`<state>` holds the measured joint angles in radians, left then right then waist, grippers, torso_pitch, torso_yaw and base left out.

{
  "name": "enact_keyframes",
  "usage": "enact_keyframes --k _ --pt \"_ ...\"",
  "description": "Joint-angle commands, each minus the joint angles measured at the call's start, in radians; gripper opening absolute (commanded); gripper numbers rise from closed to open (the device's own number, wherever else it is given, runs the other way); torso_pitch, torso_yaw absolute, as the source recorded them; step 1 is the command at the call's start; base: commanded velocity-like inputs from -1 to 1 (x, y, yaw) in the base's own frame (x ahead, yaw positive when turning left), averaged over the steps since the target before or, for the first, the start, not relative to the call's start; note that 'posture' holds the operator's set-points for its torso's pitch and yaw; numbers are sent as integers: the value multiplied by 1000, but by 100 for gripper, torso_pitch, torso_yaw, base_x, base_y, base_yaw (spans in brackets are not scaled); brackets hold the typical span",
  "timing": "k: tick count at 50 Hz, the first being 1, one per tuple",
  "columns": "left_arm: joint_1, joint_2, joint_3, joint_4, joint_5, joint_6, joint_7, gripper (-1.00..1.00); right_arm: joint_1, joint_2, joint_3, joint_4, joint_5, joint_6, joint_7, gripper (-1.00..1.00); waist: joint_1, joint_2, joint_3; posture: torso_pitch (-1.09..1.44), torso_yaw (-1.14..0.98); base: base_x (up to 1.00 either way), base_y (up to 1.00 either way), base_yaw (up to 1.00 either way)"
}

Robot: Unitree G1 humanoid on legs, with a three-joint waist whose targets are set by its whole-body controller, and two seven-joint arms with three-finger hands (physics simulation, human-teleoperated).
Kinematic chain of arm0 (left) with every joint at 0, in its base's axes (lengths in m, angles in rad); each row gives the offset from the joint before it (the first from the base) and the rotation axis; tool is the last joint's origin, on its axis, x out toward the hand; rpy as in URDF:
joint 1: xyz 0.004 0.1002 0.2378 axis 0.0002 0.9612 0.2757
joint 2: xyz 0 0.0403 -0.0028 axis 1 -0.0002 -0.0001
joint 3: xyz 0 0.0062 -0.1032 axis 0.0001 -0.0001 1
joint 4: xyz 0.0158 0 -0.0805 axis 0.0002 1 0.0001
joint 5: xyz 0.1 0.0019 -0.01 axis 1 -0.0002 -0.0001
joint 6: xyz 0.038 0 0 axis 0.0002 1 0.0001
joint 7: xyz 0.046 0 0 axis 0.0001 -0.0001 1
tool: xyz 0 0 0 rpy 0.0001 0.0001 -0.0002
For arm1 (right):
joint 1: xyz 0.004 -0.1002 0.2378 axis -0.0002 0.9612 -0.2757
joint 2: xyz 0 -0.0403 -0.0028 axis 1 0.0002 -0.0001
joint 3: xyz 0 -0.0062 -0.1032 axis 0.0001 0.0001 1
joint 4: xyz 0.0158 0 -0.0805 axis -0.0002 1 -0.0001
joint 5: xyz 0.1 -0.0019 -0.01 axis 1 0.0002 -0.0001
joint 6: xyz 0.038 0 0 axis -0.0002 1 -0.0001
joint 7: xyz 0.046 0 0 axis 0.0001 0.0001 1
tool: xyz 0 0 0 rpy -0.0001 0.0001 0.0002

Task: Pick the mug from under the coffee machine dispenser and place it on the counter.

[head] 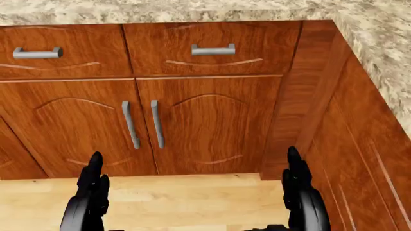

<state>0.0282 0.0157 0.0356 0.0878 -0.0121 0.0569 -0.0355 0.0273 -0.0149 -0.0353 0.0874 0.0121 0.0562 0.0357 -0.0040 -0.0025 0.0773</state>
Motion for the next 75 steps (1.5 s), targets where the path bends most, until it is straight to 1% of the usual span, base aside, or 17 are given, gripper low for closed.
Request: enact_keyframes --k 1,3,4,5,7,8,14,16,22,32,38,40,43,48,53,68,75 --pt "-42 9 13 -93 -2 -50 9 100 -30 -4 -3 -93 12 -37 5 100 -2 -8 -1 0 0 0 0 0" --pt "-44 10 14 -102 -1 -45 9 100 -30 -6 -3 -99 11 -30 7 100 7 -1 -62 0 0 0 0 0" --pt "-45 11 15 -107 0 -44 9 100 -31 -7 -4 -104 8 -27 6 100 7 -2 -52 0 0 0 0 0" --pt "-48 13 18 -115 -1 -40 8 100 -34 -8 -6 -115 6 -21 4 100 6 -6 -16 0 0 0 0 0" --pt "-53 15 23 -120 -4 -37 7 100 -39 -9 -7 -130 2 -13 3 100 7 -8 -70 0 0 0 0 0" --pt "-54 15 24 -120 -3 -37 7 100 -41 -10 -8 -133 1 -12 4 100 8 -7 -75 0 0 0 0 0" --pt "-68 25 39 -172 -9 2 4 100 -60 -17 -17 -180 -3 16 4 100 8 -3 -81 0 0 0 0 0" --pt "-89 35 29 -279 -18 79 -16 100 -75 -26 -19 -255 -1 64 13 100 8 -3 -85 0 0 0 0 0" --pt "-132 49 64 -445 -17 222 -19 100 -186 -60 -83 -313 44 171 -1 100 8 -4 -92 0 0 0 0 0" --pt "-223 96 134 -507 -53 280 2 100 -321 -127 -164 -343 132 264 -33 100 8 -3 -92 0 0 0 0 0" --pt "-305 135 182 -559 -114 367 57 100 -404 -177 -173 -374 174 310 -81 100 8 -4 -82 0 0 0 0 0" --pt "-335 179 186 -573 -80 342 64 100 -441 -195 -190 -393 206 357 -97 100 7 -4 -79 0 0 0 0 0" --pt "-361 191 203 -588 -110 373 45 100 -479 -225 -196 -437 204 388 -104 100 9 -4 -75 0 0 0 0 0" --pt "-399 243 229 -598 -92 392 33 100 -519 -277 -200 -451 157 347 -69 100 11 -3 -71 0 0 0 0 0" --pt "-462 294 266 -592 -112 450 42 100 -598 -334 -257 -418 218 375 -78 100 8 -2 -66 0 0 0 0 0" --pt "-536 409 355 -576 -226 530 84 100 -729 -495 -311 -260 278 321 -137 100 8 -1 -58 0 0 0 0 0" --pt "-551 456 373 -557 -259 528 106 100 -759 -545 -318 -217 292 306 -137 100 8 -1 -55 0 0 0 0 0"
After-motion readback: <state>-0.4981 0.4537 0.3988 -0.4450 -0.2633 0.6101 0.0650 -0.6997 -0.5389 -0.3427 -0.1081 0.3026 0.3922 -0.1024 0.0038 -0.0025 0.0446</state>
